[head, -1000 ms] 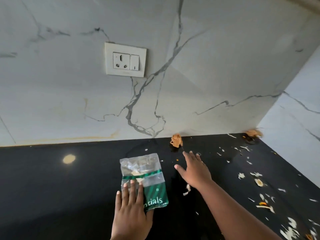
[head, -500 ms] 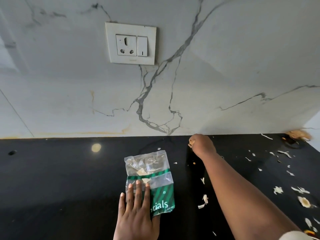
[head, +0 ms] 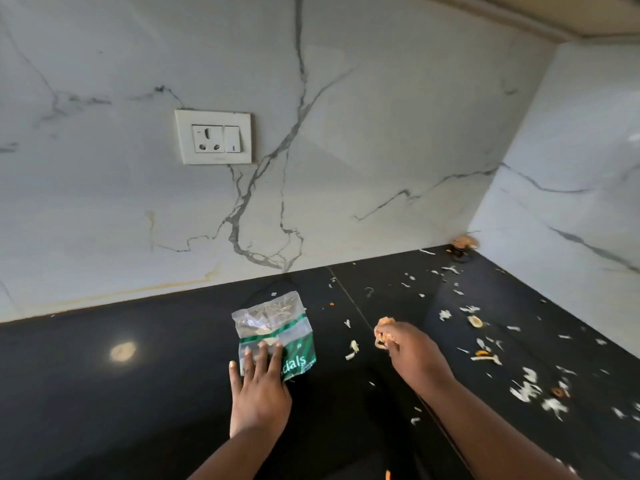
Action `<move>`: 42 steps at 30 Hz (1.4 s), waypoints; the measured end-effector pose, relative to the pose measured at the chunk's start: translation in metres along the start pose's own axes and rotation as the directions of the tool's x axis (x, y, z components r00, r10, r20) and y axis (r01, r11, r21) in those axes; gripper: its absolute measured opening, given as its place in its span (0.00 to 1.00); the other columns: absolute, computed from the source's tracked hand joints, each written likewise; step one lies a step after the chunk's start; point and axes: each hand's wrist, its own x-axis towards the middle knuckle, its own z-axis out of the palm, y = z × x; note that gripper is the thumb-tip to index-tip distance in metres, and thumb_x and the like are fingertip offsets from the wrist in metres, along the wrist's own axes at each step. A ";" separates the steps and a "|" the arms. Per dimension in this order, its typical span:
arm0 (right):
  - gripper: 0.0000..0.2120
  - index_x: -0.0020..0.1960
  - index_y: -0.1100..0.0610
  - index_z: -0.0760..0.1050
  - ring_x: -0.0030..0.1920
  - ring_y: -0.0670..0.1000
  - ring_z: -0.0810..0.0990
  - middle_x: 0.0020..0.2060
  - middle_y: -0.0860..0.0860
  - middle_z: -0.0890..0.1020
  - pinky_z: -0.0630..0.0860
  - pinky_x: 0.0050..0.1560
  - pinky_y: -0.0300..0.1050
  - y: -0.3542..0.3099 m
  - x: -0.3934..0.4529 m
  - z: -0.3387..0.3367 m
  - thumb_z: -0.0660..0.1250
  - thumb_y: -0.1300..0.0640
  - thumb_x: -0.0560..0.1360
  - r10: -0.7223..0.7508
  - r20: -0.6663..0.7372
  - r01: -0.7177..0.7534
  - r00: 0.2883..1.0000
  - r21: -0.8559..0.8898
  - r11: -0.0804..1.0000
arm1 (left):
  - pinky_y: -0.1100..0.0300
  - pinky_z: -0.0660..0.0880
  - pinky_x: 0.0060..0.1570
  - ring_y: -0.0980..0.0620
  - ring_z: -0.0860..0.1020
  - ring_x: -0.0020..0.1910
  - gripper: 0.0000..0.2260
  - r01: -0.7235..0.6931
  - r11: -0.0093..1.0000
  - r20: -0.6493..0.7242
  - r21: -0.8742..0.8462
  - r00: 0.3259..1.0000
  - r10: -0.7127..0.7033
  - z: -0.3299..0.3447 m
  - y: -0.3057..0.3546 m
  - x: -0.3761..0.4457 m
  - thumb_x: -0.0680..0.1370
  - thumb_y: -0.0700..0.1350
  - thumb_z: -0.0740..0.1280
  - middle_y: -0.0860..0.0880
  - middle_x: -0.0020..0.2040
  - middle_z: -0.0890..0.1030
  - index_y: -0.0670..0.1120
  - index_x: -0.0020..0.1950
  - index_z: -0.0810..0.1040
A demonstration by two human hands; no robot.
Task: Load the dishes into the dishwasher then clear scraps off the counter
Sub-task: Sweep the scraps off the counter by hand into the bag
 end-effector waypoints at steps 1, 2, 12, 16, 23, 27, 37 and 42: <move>0.16 0.62 0.48 0.76 0.53 0.46 0.79 0.56 0.46 0.80 0.76 0.55 0.43 0.004 -0.018 -0.007 0.61 0.61 0.78 0.017 -0.019 -0.017 1.000 0.000 1.000 | 0.46 0.35 0.73 0.45 0.42 0.78 0.30 -0.034 0.999 -0.011 -0.023 0.999 0.034 -0.001 0.000 -0.003 0.79 0.44 0.53 0.49 0.79 0.47 0.52 0.79 0.44; 0.16 0.63 0.48 0.76 0.54 0.45 0.79 0.57 0.45 0.79 0.76 0.56 0.42 0.007 -0.033 -0.012 0.61 0.60 0.79 0.028 -0.037 -0.028 0.999 -0.001 1.000 | 0.47 0.35 0.74 0.46 0.42 0.78 0.30 -0.074 0.996 -0.023 -0.041 0.997 0.073 -0.002 -0.001 -0.004 0.79 0.42 0.53 0.50 0.79 0.47 0.52 0.79 0.45; 0.23 0.72 0.44 0.65 0.63 0.48 0.74 0.65 0.45 0.74 0.70 0.62 0.44 0.039 -0.175 -0.072 0.59 0.58 0.79 0.171 -0.087 -0.175 0.981 -0.052 0.983 | 0.83 0.61 0.51 0.68 0.74 0.57 0.28 -0.326 0.504 -0.184 -0.800 0.933 0.310 -0.030 0.079 -0.133 0.77 0.32 0.59 0.57 0.61 0.77 0.67 0.61 0.70; 0.15 0.65 0.50 0.74 0.60 0.53 0.77 0.60 0.50 0.79 0.71 0.58 0.46 0.040 -0.232 -0.086 0.60 0.56 0.79 0.189 -0.128 -0.189 0.974 0.013 0.982 | 0.73 0.58 0.67 0.70 0.64 0.68 0.34 -0.612 0.458 -0.176 -0.645 0.702 0.690 -0.027 0.095 -0.192 0.70 0.40 0.55 0.65 0.66 0.72 0.77 0.63 0.64; 0.14 0.63 0.51 0.76 0.58 0.51 0.78 0.60 0.46 0.78 0.72 0.54 0.42 0.071 -0.372 -0.088 0.61 0.55 0.79 0.185 -0.100 -0.179 0.978 0.069 0.981 | 0.71 0.65 0.64 0.66 0.72 0.62 0.33 -0.720 0.413 -0.234 -0.558 0.613 0.754 -0.019 0.087 -0.309 0.66 0.39 0.55 0.65 0.60 0.77 0.72 0.61 0.72; 0.21 0.70 0.50 0.70 0.62 0.50 0.76 0.63 0.46 0.76 0.70 0.59 0.41 0.087 -0.434 -0.089 0.59 0.61 0.78 0.218 -0.105 -0.207 0.970 0.100 0.973 | 0.67 0.72 0.52 0.63 0.74 0.52 0.28 -0.798 0.432 -0.246 -0.420 0.558 0.793 -0.015 0.068 -0.346 0.65 0.37 0.57 0.61 0.52 0.76 0.63 0.56 0.79; 0.22 0.72 0.47 0.65 0.62 0.51 0.76 0.66 0.47 0.74 0.73 0.61 0.45 0.086 -0.477 -0.060 0.59 0.57 0.79 0.233 0.011 -0.233 0.972 0.047 0.971 | 0.69 0.65 0.41 0.57 0.74 0.36 0.11 -0.863 0.481 0.003 -0.155 0.487 0.874 0.005 0.034 -0.365 0.68 0.42 0.58 0.57 0.38 0.76 0.58 0.45 0.68; 0.22 0.73 0.49 0.65 0.62 0.50 0.76 0.66 0.49 0.75 0.72 0.63 0.44 0.083 -0.467 -0.023 0.60 0.58 0.79 0.231 0.146 -0.225 0.962 -0.052 0.973 | 0.66 0.76 0.42 0.55 0.79 0.37 0.11 -0.847 0.490 0.029 -0.206 0.495 0.868 0.032 0.031 -0.355 0.66 0.39 0.65 0.55 0.38 0.81 0.52 0.41 0.82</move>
